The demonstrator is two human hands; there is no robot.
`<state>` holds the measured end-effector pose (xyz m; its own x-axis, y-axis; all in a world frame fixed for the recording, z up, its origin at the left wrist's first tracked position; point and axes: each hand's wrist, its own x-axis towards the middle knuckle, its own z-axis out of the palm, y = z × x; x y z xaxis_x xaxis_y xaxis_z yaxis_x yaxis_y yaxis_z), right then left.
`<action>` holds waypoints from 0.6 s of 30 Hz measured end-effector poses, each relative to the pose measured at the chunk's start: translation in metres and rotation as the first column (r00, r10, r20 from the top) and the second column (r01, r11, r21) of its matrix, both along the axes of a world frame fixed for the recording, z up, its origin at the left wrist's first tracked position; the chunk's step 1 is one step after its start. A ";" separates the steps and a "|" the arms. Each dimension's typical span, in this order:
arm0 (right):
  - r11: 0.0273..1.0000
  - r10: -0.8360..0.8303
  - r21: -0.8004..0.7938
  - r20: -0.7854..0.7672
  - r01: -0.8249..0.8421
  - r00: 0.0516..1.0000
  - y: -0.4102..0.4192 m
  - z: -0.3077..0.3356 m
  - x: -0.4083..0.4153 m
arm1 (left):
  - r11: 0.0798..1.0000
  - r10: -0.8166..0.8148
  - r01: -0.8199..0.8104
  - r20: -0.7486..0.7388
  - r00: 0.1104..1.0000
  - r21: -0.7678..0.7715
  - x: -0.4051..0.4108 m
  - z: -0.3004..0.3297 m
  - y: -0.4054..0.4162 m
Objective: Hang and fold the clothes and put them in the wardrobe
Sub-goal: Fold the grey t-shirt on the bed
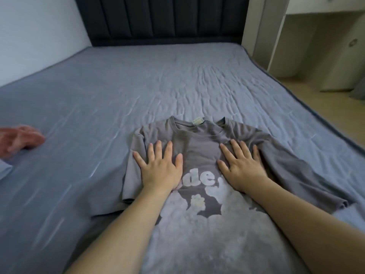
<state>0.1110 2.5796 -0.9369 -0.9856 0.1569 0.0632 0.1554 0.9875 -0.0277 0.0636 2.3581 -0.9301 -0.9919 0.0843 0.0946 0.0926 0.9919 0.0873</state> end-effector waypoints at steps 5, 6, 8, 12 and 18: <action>0.993 -0.108 -0.023 0.153 0.113 0.982 -0.023 0.020 0.020 | 0.986 0.150 -0.152 -0.038 0.988 -0.065 0.044 0.032 -0.056; 0.991 -0.108 -0.059 0.179 0.120 0.978 -0.030 0.023 0.024 | 0.981 0.184 -0.183 0.014 0.983 -0.060 0.051 0.038 -0.072; 0.985 -0.093 -0.122 0.230 0.123 0.969 -0.042 0.031 0.032 | 0.984 0.174 -0.178 0.206 0.963 0.001 0.058 0.054 -0.100; 0.983 -0.077 -0.141 0.269 0.118 0.960 -0.049 0.046 0.050 | 0.962 0.197 -0.238 0.263 0.944 0.135 0.026 0.125 -0.146; 0.790 -0.489 -0.347 0.141 0.506 0.861 0.000 0.072 0.076 | 0.928 0.201 -0.263 -0.238 0.950 -0.265 0.013 0.148 -0.134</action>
